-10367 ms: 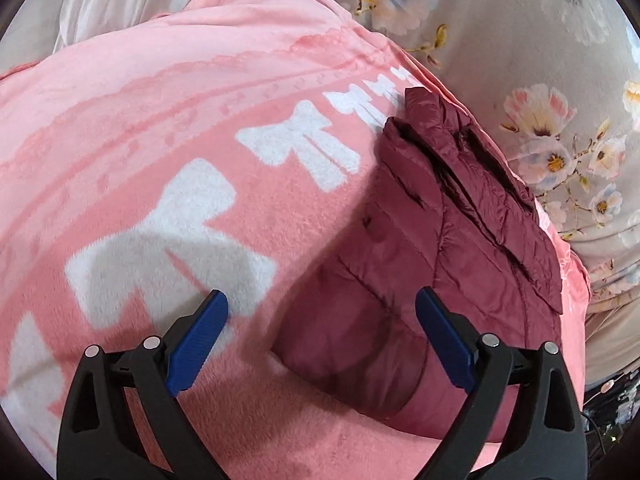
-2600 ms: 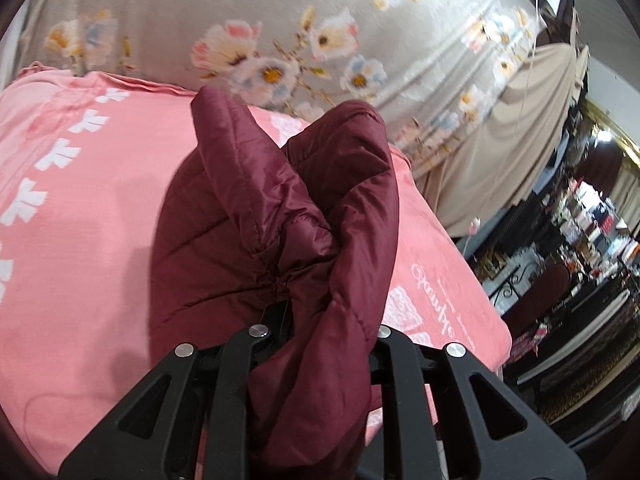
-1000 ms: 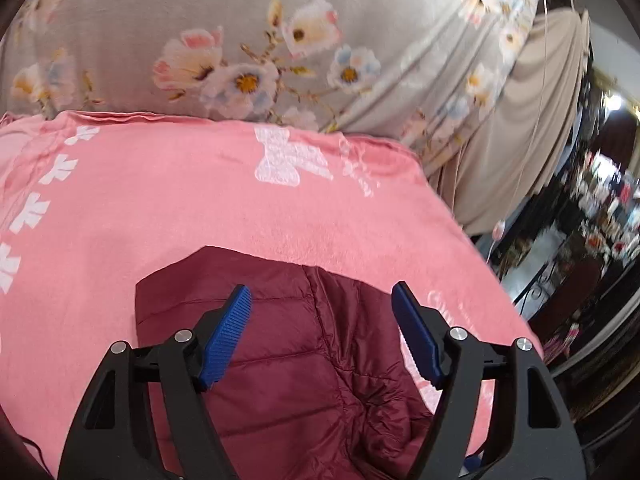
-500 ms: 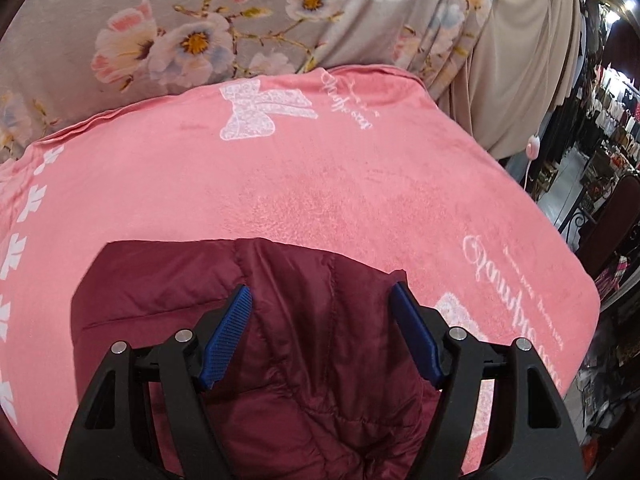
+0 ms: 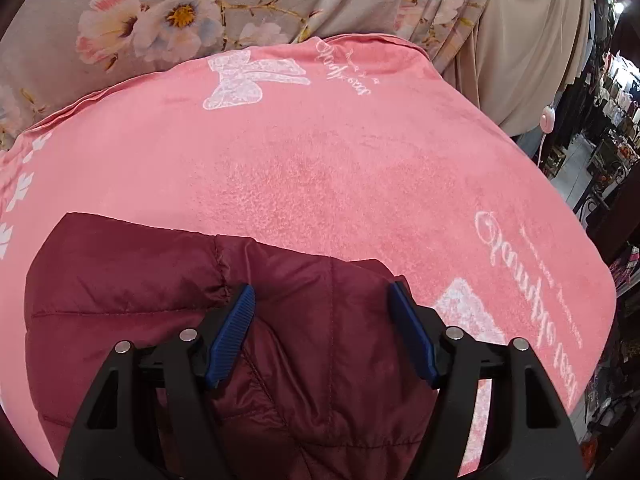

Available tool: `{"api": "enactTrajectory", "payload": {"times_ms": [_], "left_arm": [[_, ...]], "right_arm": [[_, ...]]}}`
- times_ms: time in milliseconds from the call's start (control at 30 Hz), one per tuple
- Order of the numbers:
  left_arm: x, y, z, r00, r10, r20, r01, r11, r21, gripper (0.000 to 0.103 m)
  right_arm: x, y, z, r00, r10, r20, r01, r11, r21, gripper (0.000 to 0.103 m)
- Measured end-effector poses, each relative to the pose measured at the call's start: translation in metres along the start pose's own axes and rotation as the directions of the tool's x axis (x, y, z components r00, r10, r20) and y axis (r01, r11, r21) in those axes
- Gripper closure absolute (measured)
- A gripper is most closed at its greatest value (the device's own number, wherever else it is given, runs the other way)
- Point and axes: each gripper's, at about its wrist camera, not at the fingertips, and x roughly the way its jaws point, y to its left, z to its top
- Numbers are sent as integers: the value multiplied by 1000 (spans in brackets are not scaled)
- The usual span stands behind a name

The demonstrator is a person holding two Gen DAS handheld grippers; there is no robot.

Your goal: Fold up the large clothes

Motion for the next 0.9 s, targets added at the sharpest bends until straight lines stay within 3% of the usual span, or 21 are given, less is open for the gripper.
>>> {"api": "enactTrajectory", "payload": {"times_ms": [333,500,733,800,867,900], "left_arm": [[29,-15,-10,998,59,-7,-58,997,52,35],[43,-18,-16,996,86,-3,-86,993,81,35],[47,-8,-15,998,65,24,-66,997,33,34],[38,-1,-13,999,25,46,-25,1000,-9,36],[12,17,-12,995,-34,90,43,994,-98,35],[-4,28,-13,992,-52,115,69,987,-146,33]], "right_arm": [[18,-9,-20,999,-26,-37,27,1000,14,95],[23,-3,-26,998,-70,-9,69,996,-48,96],[26,13,-32,991,-124,42,130,978,-166,94],[23,13,-29,991,-128,36,132,977,-167,90],[14,11,-27,986,-160,42,165,973,-159,68],[6,9,-25,983,-173,52,179,973,-147,64]]}}
